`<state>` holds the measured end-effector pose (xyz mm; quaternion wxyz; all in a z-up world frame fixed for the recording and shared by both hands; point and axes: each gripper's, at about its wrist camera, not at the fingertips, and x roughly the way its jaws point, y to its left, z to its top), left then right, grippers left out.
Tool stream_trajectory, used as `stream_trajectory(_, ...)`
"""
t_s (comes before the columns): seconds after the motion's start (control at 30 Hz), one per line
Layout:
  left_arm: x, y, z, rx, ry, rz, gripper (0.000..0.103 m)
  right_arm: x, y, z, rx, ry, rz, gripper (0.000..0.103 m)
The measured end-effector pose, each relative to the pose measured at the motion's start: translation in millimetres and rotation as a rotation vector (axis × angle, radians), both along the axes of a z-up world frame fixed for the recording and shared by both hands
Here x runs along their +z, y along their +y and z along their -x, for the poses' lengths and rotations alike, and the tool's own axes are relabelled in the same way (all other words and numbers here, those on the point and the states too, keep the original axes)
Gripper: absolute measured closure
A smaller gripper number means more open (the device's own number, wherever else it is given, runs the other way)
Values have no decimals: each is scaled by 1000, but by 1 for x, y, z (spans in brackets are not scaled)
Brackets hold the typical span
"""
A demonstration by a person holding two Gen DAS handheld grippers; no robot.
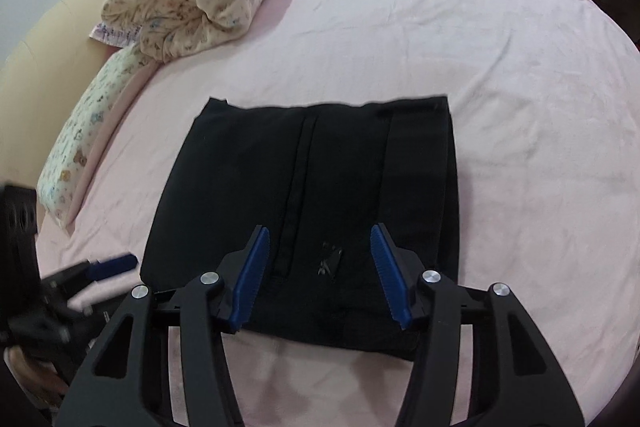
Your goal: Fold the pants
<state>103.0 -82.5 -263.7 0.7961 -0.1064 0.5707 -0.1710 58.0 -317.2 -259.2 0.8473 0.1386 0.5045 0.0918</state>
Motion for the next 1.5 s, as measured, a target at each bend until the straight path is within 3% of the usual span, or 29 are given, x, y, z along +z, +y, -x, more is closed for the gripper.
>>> stream_trajectory(0.17,-3,-3,-11,4,18,-22,2,-31,12,2,24,105,129,48)
stream_trajectory(0.27,-4,-2,-11,-8,34,-23,2,-44,17,4,40,114,180,48)
stream_trajectory(0.37,-3,-2,-8,-30,33,-43,2,-42,19,2,46,116,188,42)
stream_trajectory(0.5,-1,-4,-11,-39,27,-54,2,-31,16,0,38,108,174,42)
stream_trajectory(0.67,6,-1,-23,-34,3,-57,2,-7,6,-8,11,35,146,42)
stream_trajectory(0.87,12,-16,-60,-82,-66,-114,2,3,-1,-39,0,-14,155,43)
stream_trajectory(1.0,7,-25,-84,-106,-65,-153,2,0,-8,-59,-20,-16,154,43)
stream_trajectory(1.07,-3,-29,-94,-119,-45,-176,2,-10,-11,-66,-15,15,164,42)
stream_trajectory(1.2,-53,-30,-107,-127,126,-234,2,-43,-11,-80,21,138,191,41)
stream_trajectory(1.33,-67,-31,-103,-129,120,-258,2,-50,-9,-81,23,140,198,40)
stream_trajectory(1.5,-70,-29,-111,-99,176,-257,2,-54,-11,-88,34,171,173,38)
